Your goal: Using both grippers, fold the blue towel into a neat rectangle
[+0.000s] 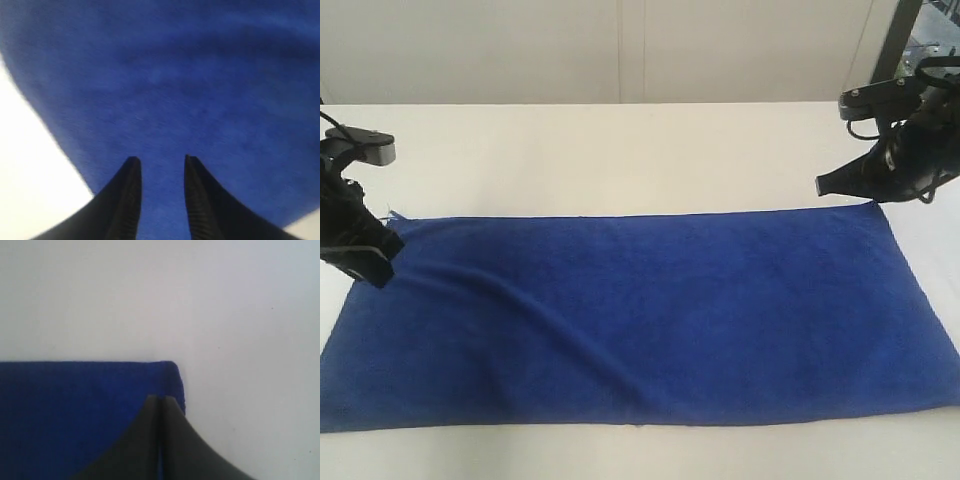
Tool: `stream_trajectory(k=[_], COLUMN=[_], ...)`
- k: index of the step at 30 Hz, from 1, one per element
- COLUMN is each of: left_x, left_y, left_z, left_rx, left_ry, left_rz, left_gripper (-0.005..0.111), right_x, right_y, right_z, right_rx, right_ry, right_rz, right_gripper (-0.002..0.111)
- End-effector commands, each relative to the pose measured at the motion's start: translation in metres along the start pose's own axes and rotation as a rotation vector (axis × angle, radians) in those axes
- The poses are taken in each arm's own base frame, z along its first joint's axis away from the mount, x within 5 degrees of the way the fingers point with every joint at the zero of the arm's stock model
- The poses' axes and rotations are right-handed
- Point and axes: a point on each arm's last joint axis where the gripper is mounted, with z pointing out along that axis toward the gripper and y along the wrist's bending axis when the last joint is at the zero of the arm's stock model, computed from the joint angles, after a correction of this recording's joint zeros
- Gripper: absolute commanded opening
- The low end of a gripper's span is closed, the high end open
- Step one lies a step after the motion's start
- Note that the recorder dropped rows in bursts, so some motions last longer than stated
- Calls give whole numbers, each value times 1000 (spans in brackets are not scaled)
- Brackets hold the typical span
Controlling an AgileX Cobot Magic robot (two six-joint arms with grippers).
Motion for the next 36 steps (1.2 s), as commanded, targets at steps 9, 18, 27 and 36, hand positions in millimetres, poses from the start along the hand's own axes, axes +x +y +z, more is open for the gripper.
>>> stream_trajectory(k=[9,18,27,36], left_x=[40,56,67,72], left_y=[-27,-33,-31,-31], left_z=[6,7,31,45], left_rx=[140,118,81,107], left_ry=[49,-21,-85,-14], left_rz=[-52,-90,-187,-198], left_gripper=[18,0,0,0], right_x=[22,41,56,58], right_y=[-3,-12,-14,-11], right_z=[-40,-74,-84,-84], right_rx=[-66,-42,-38,-73], right_ry=[-69,-29,127,148], right_rz=[68,187,147,129], right_gripper=[0,0,0,0])
